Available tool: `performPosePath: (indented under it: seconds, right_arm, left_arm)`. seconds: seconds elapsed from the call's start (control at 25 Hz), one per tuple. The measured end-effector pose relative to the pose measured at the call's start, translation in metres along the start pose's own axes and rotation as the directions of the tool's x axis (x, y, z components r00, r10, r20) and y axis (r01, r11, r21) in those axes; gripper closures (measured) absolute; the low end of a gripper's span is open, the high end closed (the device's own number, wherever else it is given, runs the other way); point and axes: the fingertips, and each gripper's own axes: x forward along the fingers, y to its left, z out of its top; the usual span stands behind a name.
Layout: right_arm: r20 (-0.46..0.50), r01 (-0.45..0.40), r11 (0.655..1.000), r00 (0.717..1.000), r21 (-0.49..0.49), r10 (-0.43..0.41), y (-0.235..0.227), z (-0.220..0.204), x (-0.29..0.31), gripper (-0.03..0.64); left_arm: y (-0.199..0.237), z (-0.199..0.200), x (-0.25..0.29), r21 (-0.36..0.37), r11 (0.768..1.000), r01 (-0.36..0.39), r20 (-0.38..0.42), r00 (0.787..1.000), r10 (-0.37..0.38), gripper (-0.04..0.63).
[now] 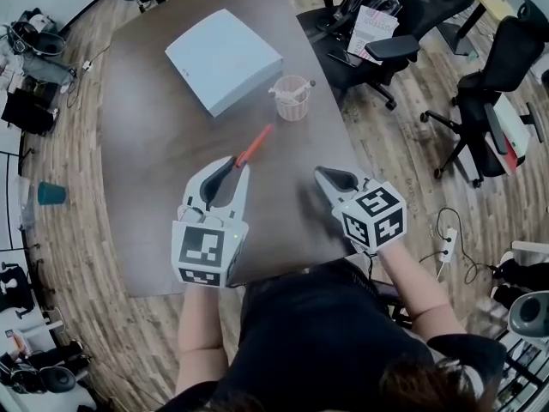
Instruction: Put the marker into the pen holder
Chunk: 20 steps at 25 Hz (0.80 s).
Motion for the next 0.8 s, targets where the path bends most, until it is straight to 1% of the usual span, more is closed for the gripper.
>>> performPosePath:
  seconds: [0.2, 0.48, 0.8]
  right_arm:
    - [-0.004, -0.010, 1.000, 1.000, 0.027, 0.010, -0.028, 0.000, 0.000, 0.598]
    - [-0.011, -0.036, 0.997, 0.999, 0.061, 0.036, -0.054, 0.002, 0.007, 0.598]
    - [-0.029, -0.043, 0.996, 0.999, 0.082, 0.045, -0.077, 0.002, 0.013, 0.598]
  left_arm:
    - [-0.008, 0.022, 0.036, 0.024, 1.000, 0.008, -0.001, 1.000, -0.008, 0.518]
    - [-0.008, 0.050, 0.076, 0.035, 0.999, 0.004, 0.023, 1.000, -0.005, 0.518]
    - [-0.011, 0.049, 0.114, 0.019, 0.999, 0.037, -0.016, 0.999, -0.037, 0.518]
